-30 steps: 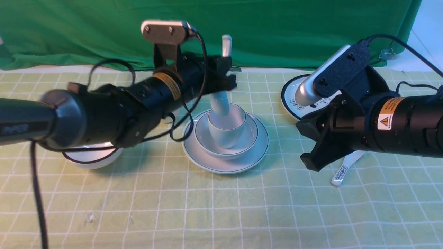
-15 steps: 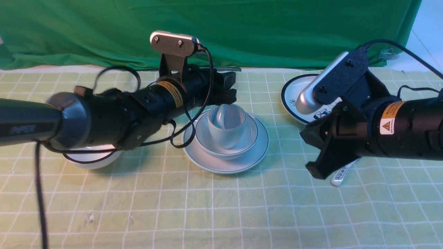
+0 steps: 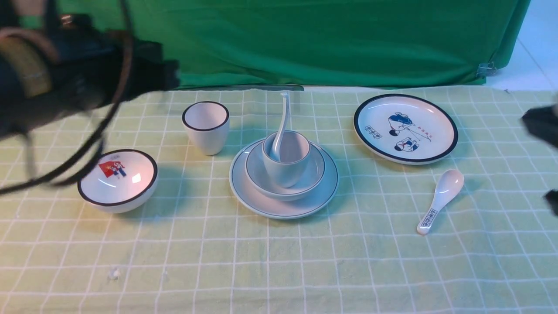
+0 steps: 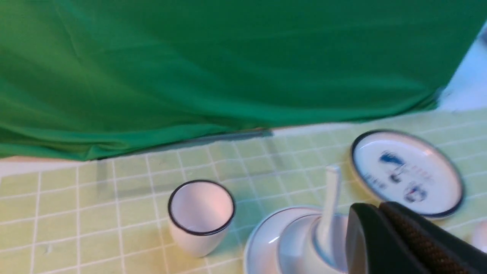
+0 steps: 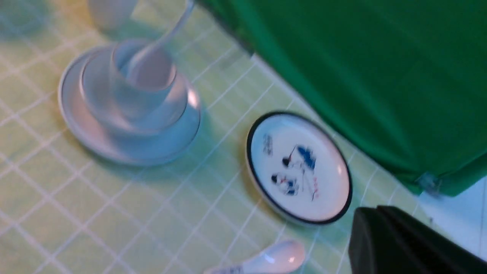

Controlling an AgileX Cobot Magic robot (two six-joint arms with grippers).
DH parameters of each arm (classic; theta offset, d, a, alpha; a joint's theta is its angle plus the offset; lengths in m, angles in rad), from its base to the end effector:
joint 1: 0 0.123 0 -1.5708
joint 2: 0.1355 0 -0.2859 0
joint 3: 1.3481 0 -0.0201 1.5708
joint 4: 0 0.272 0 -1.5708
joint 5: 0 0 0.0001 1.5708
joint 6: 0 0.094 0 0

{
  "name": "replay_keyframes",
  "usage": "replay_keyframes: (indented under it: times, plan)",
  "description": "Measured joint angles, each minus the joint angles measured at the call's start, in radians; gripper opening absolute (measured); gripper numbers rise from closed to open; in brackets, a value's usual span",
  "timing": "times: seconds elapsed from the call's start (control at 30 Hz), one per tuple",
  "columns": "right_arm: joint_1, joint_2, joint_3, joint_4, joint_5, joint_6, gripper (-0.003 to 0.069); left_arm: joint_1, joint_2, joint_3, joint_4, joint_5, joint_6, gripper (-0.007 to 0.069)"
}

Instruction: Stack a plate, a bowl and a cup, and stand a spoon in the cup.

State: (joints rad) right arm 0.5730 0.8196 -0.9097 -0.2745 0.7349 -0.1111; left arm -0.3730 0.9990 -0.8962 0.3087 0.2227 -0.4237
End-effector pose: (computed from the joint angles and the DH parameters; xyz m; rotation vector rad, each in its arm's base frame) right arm 0.1592 0.0823 0.3767 -0.8043 1.9396 -0.0388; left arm 0.2284 -0.0826 0.3767 0.1782 1.7992 -0.2930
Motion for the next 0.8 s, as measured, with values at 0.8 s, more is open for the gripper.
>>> replay_keyframes:
  times: [0.8]
  plan:
    - [0.0,-0.158,0.53,-0.056,-0.903,0.316,0.0022,0.0,-0.635,0.513,-0.049,-0.393,0.0,0.0011]
